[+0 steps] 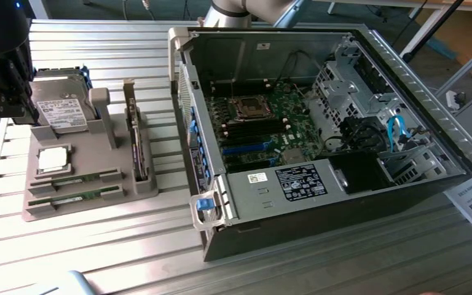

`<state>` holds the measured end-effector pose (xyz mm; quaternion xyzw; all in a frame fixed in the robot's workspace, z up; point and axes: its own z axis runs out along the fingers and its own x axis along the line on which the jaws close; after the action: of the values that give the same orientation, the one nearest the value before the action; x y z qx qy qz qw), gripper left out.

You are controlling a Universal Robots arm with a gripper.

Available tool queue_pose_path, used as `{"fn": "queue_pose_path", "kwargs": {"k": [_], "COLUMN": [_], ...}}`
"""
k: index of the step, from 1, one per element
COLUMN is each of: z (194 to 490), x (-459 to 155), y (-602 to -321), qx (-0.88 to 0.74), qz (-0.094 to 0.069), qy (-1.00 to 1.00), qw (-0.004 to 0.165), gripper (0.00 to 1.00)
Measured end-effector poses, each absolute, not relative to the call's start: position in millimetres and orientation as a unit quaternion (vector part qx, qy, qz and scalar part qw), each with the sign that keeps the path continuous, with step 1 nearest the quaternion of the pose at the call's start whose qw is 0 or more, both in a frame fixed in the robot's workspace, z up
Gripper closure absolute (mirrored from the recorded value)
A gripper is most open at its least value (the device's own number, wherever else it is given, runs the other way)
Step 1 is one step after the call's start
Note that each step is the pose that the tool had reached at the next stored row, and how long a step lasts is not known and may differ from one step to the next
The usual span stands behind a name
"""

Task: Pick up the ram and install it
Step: 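Pick up the ram and move it above insertion slot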

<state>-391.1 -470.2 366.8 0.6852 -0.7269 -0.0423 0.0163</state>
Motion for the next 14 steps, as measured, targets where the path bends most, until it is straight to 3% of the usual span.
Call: {"fn": "queue_pose_path", "kwargs": {"k": [2,4,5,14], "z": [366.8,366.8,366.8,366.8], "x": [-391.1,-391.1,-391.1,-393.6], "y": [-470.2,-470.2,-470.2,-470.2], "qx": [0.685,0.685,0.685,0.685], "qz": [-0.042,-0.042,-0.042,-0.043], "qy": [-0.727,-0.727,-0.727,-0.727], "qw": [0.016,0.016,0.016,0.016], "gripper": [0.89,0.84,0.76,0.76]}}
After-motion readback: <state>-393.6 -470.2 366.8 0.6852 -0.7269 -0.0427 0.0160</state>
